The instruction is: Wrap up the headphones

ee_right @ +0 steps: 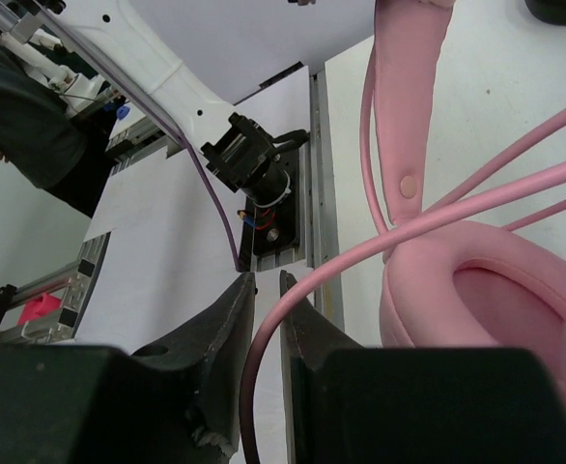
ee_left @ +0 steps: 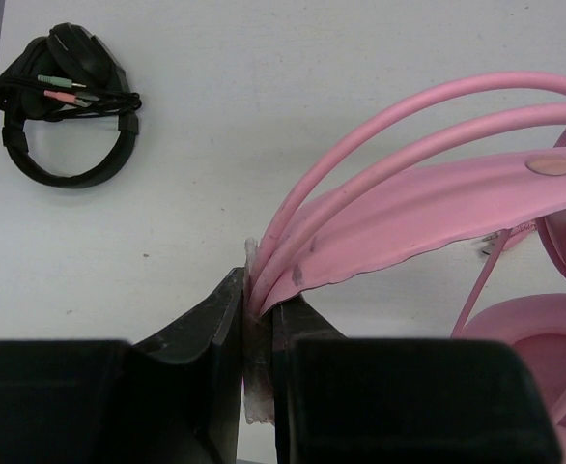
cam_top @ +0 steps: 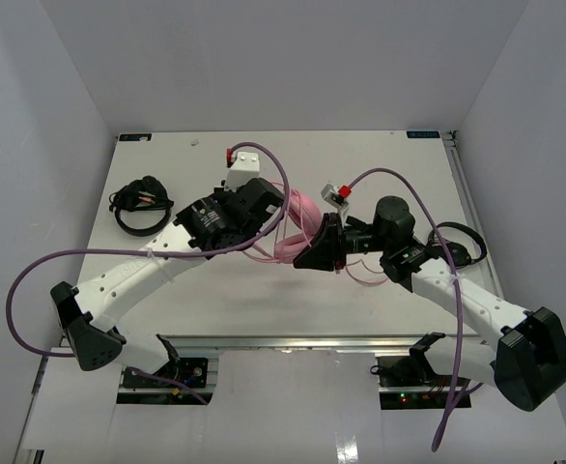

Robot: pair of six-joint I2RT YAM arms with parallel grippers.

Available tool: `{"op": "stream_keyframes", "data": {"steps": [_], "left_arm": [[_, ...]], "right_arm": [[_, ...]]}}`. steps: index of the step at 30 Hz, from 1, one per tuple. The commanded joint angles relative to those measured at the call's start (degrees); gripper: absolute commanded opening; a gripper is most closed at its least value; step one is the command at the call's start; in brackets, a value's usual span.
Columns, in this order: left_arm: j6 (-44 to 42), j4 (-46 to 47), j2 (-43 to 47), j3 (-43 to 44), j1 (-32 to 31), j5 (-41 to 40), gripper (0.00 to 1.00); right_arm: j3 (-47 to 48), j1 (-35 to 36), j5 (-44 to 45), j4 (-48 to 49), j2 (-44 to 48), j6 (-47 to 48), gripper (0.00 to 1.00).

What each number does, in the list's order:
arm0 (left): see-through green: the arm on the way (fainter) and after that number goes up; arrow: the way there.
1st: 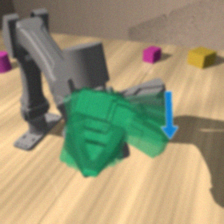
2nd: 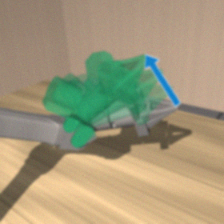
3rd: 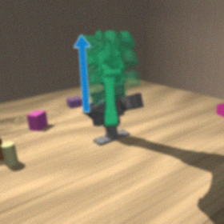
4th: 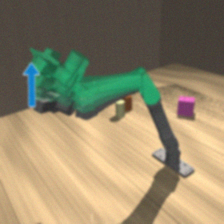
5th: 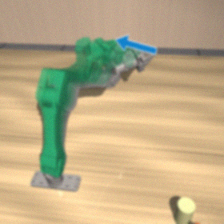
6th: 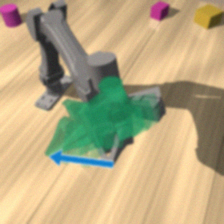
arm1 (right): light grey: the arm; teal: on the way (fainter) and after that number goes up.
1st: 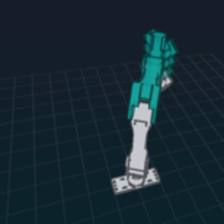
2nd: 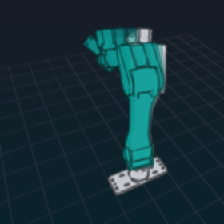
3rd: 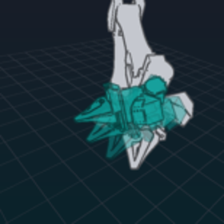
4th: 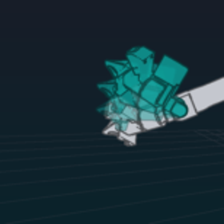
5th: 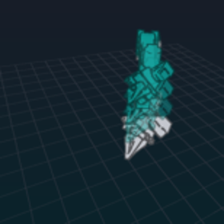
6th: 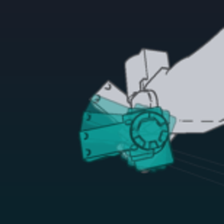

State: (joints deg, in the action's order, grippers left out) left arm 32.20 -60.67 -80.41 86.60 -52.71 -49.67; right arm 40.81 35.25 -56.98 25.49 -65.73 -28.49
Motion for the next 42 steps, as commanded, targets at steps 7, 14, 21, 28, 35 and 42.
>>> {"op": "stream_keyframes", "data": {"steps": [7,14,21,28,35,42], "left_arm": [[10.7,-0.9,4.4,2.9,0.7,-4.0,0.0],[13.7,1.0,7.2,0.2,0.8,-5.1,0.0],[16.6,4.5,11.0,-3.6,0.9,-5.8,0.0],[19.3,6.2,13.9,-4.6,1.0,-4.7,0.0],[22.2,7.6,15.0,-8.0,1.1,-4.7,0.0],[23.1,9.7,14.8,-8.5,1.1,-3.7,0.0]], "right_arm": [[-1.8,4.2,2.4,6.2,-0.6,-0.8,0.22],[-1.2,8.3,6.8,6.8,-2.3,-0.6,0.21],[-0.1,13.4,11.3,6.1,-2.9,0.5,0.2],[0.8,17.6,23.4,0.4,-2.3,5.1,0.16],[2.4,21.9,34.3,-1.1,-2.2,6.4,0.08],[4.9,26.5,40.0,-2.5,-5.0,8.1,0.08]]}}
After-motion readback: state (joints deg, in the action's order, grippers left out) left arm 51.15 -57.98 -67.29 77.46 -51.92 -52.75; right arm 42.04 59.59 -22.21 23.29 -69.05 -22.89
